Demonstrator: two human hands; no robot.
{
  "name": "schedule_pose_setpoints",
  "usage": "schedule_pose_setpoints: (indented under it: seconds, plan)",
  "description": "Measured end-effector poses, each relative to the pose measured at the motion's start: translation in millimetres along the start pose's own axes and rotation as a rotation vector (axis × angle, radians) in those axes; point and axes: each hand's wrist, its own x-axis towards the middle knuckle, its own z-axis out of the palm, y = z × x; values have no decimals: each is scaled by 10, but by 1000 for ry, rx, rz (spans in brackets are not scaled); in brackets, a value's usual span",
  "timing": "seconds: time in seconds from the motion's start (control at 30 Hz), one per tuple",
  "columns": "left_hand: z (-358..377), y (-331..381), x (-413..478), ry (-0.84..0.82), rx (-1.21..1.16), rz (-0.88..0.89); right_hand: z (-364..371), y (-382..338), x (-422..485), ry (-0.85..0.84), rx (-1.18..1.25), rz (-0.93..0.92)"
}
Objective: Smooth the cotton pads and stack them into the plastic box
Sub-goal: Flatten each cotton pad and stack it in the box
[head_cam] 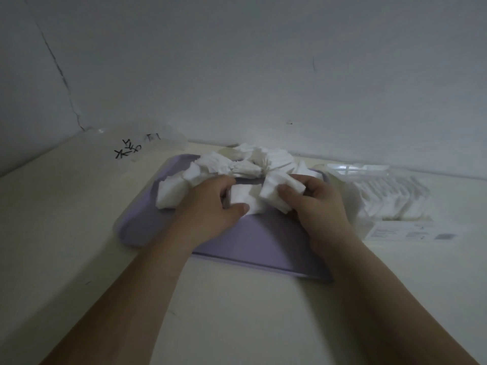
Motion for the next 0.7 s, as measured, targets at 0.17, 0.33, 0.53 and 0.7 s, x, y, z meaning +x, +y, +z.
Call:
schedule_pose_setpoints:
  seconds: [0.17,0.33,0.53,0.7]
  plan:
    - [11,37,-37,71,-69,-2,22,-15,-26,24,-125,-36]
    - [14,52,-55,152,-159,-4,30,-18,-29,46,-164,-55]
    - [-21,159,-59,341,-177,99,3,27,9,84,-160,-82]
    - [-148,326,-107,264,-696,-25,-15,52,30,88,-88,-66]
